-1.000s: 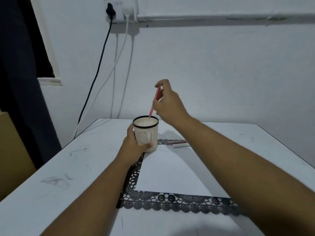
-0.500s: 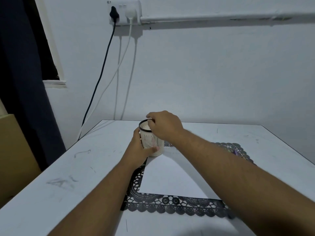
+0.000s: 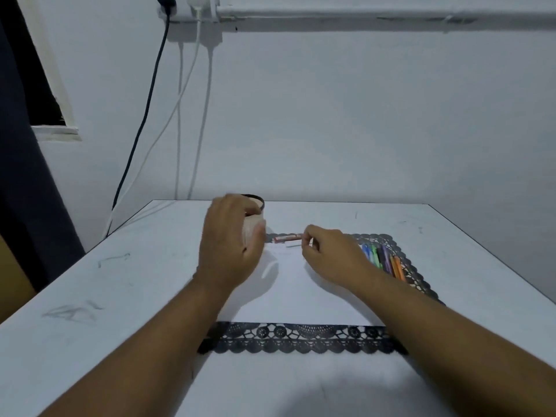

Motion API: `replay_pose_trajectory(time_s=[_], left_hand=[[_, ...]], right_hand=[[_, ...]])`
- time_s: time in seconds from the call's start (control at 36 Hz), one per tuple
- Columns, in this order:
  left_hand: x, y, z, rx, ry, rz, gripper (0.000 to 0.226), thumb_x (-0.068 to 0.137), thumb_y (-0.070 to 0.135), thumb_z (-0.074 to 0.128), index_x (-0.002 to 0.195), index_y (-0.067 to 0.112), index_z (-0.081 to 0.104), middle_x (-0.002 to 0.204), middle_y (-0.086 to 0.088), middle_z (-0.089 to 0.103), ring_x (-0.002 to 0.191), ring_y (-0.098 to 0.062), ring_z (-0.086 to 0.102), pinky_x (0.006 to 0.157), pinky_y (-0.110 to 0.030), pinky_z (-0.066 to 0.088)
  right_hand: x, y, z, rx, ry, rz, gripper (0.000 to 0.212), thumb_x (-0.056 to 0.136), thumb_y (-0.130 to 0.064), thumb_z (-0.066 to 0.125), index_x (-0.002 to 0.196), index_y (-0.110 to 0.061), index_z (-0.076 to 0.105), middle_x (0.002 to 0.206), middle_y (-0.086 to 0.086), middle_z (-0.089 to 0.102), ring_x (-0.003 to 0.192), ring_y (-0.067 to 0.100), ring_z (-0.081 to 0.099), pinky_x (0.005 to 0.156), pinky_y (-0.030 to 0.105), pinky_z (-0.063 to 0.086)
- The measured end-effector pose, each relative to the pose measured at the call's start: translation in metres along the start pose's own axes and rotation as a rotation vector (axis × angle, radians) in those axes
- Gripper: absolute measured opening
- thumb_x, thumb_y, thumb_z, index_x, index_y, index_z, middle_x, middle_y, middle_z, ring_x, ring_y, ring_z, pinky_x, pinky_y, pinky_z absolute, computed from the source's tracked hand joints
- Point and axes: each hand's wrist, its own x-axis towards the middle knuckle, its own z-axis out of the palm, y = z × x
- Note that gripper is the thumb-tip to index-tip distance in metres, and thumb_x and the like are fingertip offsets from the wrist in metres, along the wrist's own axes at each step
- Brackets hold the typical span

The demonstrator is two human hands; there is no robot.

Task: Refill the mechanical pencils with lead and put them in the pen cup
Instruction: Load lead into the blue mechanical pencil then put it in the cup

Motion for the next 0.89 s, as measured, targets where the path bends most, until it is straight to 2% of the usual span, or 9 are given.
replay_pose_trajectory(time_s=[0.08,0.22,0.31,0.39,0.53,0.61,0.67,0.75,0.89], left_hand=[[-0.012,0.011,0.02,0.036,-0.326,0.062,0.021,0.097,0.029,0.053,0.103,0.016,0.068,0.103,0.002,0.062,0.1,-0.02,0.055,0.083,-0.033,0.044],[-0.037,0.009,0.041,0.103,-0.72,-0.036,0.032,0.099,0.035,0.05,0.126,0.023,0.062,0.127,0.006,0.057,0.118,-0.015,0.05,0.095,-0.036,0.047],[-0.043,0.004,0.044,0.166,-0.856,-0.036,0.02,0.098,0.039,0.042,0.097,0.025,0.056,0.107,0.007,0.056,0.105,-0.017,0.053,0.089,-0.04,0.049],[-0.043,-0.003,0.044,0.172,-0.881,-0.067,0.027,0.096,0.041,0.037,0.082,0.022,0.05,0.093,0.008,0.053,0.092,-0.015,0.051,0.083,-0.043,0.05],[-0.044,-0.002,0.04,0.139,-0.949,-0.112,0.052,0.094,0.05,0.033,0.107,0.01,0.063,0.123,0.001,0.062,0.112,-0.017,0.055,0.097,-0.043,0.049],[-0.047,-0.006,0.044,0.123,-0.959,-0.121,0.042,0.098,0.051,0.037,0.107,0.018,0.062,0.141,0.007,0.056,0.125,-0.012,0.05,0.108,-0.039,0.044],[-0.048,-0.008,0.046,0.112,-0.948,-0.124,0.038,0.102,0.046,0.042,0.114,0.016,0.062,0.144,0.008,0.053,0.129,-0.011,0.047,0.11,-0.036,0.041],[-0.048,-0.008,0.046,0.1,-0.926,-0.119,0.043,0.101,0.047,0.043,0.121,0.014,0.063,0.143,0.01,0.053,0.13,-0.012,0.047,0.11,-0.034,0.041],[-0.047,-0.004,0.046,0.107,-0.92,-0.113,0.04,0.104,0.041,0.048,0.122,0.009,0.063,0.147,0.007,0.052,0.131,-0.014,0.046,0.11,-0.032,0.038]], right_hand=[[-0.014,0.014,0.007,-0.057,-0.077,0.019,0.008,0.097,-0.035,0.051,0.091,-0.031,0.054,0.084,-0.009,0.061,0.078,0.011,0.056,0.062,0.033,0.039],[-0.021,0.019,0.016,-0.155,-0.11,-0.032,0.006,0.096,-0.038,0.05,0.093,-0.034,0.054,0.087,-0.011,0.058,0.082,0.015,0.057,0.072,0.036,0.049],[-0.023,0.018,0.019,-0.176,-0.109,-0.057,0.006,0.098,-0.038,0.051,0.095,-0.034,0.054,0.089,-0.01,0.057,0.082,0.016,0.056,0.068,0.035,0.044],[-0.025,0.017,0.017,-0.202,-0.1,-0.085,0.007,0.099,-0.038,0.05,0.098,-0.032,0.054,0.091,-0.01,0.055,0.083,0.017,0.056,0.07,0.035,0.041],[-0.025,0.016,0.001,-0.195,-0.025,-0.051,0.012,0.1,-0.041,0.05,0.107,-0.035,0.057,0.104,-0.011,0.061,0.092,0.016,0.058,0.076,0.035,0.045],[-0.019,0.031,-0.023,-0.23,0.06,0.072,0.017,0.099,-0.036,0.05,0.111,-0.028,0.059,0.108,-0.004,0.062,0.099,0.023,0.059,0.076,0.036,0.04],[-0.015,0.044,-0.039,-0.308,0.086,0.189,0.022,0.098,-0.032,0.048,0.115,-0.023,0.058,0.115,0.002,0.059,0.108,0.029,0.056,0.083,0.039,0.043],[-0.016,0.064,-0.055,-0.358,0.016,0.386,0.036,0.098,-0.037,0.05,0.129,-0.019,0.051,0.129,0.007,0.051,0.122,0.032,0.048,0.097,0.045,0.044],[-0.018,0.083,-0.061,-0.345,-0.132,0.518,0.065,0.094,-0.06,0.059,0.142,-0.018,0.048,0.141,0.01,0.05,0.127,0.034,0.051,0.098,0.044,0.047]])
